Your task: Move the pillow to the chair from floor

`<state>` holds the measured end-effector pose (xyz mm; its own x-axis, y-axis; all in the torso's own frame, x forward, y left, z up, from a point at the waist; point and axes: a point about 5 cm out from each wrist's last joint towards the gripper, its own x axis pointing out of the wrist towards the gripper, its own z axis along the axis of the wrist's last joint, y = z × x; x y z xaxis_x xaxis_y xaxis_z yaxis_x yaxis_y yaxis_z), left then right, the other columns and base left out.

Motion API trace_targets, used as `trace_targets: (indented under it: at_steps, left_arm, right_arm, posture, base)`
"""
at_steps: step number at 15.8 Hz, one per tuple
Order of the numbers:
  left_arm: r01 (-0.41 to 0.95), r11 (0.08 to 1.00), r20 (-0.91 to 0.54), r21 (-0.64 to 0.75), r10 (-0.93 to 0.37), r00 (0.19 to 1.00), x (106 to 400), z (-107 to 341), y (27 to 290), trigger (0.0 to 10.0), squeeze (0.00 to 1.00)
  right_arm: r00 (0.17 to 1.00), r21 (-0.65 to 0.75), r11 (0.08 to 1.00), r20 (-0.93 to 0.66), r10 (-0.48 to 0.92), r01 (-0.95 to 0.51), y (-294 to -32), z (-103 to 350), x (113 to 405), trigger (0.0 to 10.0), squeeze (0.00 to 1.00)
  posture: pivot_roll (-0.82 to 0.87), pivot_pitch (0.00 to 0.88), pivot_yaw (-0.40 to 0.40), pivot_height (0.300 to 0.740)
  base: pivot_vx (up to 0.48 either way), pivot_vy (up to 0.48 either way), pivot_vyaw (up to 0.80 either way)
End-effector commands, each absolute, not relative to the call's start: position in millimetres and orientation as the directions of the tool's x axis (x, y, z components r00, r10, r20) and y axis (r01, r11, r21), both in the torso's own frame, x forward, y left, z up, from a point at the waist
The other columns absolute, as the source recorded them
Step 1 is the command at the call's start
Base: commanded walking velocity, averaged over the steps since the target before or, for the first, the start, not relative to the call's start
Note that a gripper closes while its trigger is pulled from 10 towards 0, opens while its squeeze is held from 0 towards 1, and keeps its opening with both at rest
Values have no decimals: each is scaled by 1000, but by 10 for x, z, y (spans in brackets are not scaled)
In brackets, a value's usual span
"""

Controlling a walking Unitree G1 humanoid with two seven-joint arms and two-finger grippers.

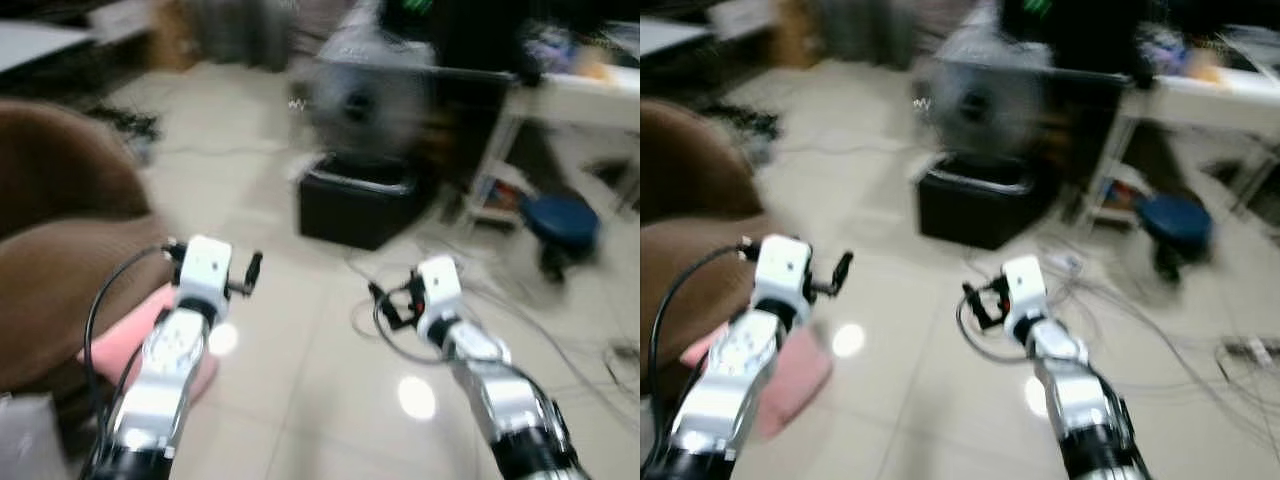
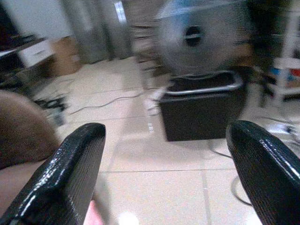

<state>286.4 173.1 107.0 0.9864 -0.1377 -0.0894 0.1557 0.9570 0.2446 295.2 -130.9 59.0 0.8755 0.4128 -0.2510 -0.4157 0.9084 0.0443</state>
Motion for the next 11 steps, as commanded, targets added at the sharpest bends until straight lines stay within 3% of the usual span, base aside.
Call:
trace_targets:
  at_steps: [1, 7, 11]
  left_arm:
    - [132, 954, -93, 271, -111, 989, 2850, 1077, 1820, 10000, 0]
    - [137, 953, -97, 271, -115, 989, 2854, 1063, 1780, 10000, 0]
    - [145, 951, -106, 274, -120, 987, 2854, 1028, 1754, 10000, 0]
  right_arm:
    - [863, 61, 892, -230, 450, -449, -1214, 632, 2957, 10000, 0]
    - [863, 39, 896, -256, 437, -442, -1274, 561, 2950, 10000, 0]
    - [882, -3, 925, -301, 361, -379, -1373, 480, 2963, 10000, 0]
  posture:
    - [99, 0, -4, 740]
    - [99, 0, -3, 740]
    - [104, 0, -9, 740]
  base:
    - [401, 0, 800]
    - [402, 0, 800]
    - [400, 0, 0]
